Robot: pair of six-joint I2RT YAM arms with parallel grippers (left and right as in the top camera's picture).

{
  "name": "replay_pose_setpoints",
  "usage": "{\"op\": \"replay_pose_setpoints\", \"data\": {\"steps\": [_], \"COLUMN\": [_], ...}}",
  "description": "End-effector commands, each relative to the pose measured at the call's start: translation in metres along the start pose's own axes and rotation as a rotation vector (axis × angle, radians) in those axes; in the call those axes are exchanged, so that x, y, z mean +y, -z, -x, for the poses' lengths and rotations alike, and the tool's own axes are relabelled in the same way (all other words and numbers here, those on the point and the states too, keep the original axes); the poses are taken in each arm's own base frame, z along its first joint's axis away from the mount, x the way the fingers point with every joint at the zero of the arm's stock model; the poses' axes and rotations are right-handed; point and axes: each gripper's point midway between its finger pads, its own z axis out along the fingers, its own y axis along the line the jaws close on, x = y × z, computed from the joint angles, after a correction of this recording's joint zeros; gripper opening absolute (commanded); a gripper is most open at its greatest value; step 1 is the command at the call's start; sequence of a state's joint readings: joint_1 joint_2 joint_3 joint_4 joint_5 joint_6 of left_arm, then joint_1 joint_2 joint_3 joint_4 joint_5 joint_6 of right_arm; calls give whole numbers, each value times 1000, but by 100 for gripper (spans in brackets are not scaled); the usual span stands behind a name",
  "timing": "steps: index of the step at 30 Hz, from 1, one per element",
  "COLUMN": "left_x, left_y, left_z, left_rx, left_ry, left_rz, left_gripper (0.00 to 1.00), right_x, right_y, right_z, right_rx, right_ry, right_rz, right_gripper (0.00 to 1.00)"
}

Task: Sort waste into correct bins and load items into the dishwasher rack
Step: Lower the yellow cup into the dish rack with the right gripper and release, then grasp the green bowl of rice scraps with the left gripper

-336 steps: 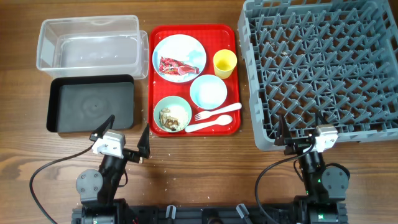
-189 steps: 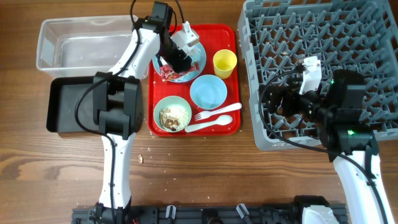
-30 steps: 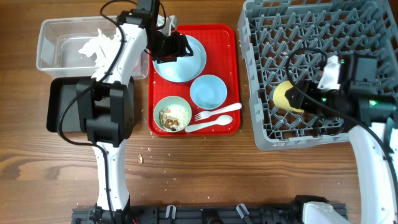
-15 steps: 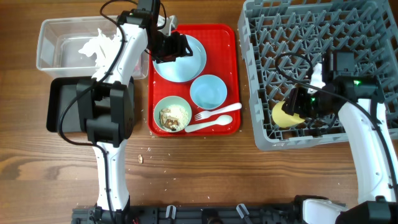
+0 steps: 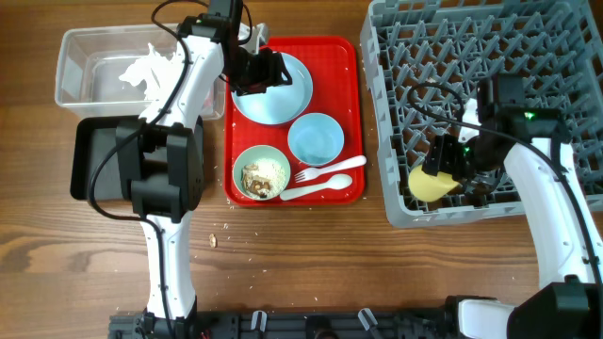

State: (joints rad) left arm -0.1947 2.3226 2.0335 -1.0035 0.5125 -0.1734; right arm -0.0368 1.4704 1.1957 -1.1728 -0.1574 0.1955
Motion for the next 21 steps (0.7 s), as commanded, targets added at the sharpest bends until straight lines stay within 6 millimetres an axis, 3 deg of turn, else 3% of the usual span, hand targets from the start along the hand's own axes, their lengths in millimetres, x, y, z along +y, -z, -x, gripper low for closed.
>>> {"op": "replay_pose_setpoints", "data": {"steps": [1, 7, 11, 16, 18, 21], "left_x": [-8, -13, -35, -48, -46, -45], "left_y": [15, 13, 0, -14, -9, 16], "left_z": [3, 1, -16, -38, -41, -43], "left_rx": [-32, -27, 24, 54, 41, -5], "left_ry": [-27, -36, -121, -158, -133, -63], "left_rz": [2, -1, 4, 153, 226, 316], "left_gripper": [69, 68, 68, 65, 65, 63], "right_x": [14, 24, 27, 28, 29, 30], "right_y": [5, 13, 14, 16, 16, 17], "right_z": [15, 30, 35, 42, 43, 47], "right_rx": [-48, -108, -128, -158, -164, -179], "right_ry": [25, 42, 48, 55, 56, 59], "right_rz": [62, 103, 119, 125, 126, 129], "right_gripper": [77, 80, 80, 81, 81, 82]}}
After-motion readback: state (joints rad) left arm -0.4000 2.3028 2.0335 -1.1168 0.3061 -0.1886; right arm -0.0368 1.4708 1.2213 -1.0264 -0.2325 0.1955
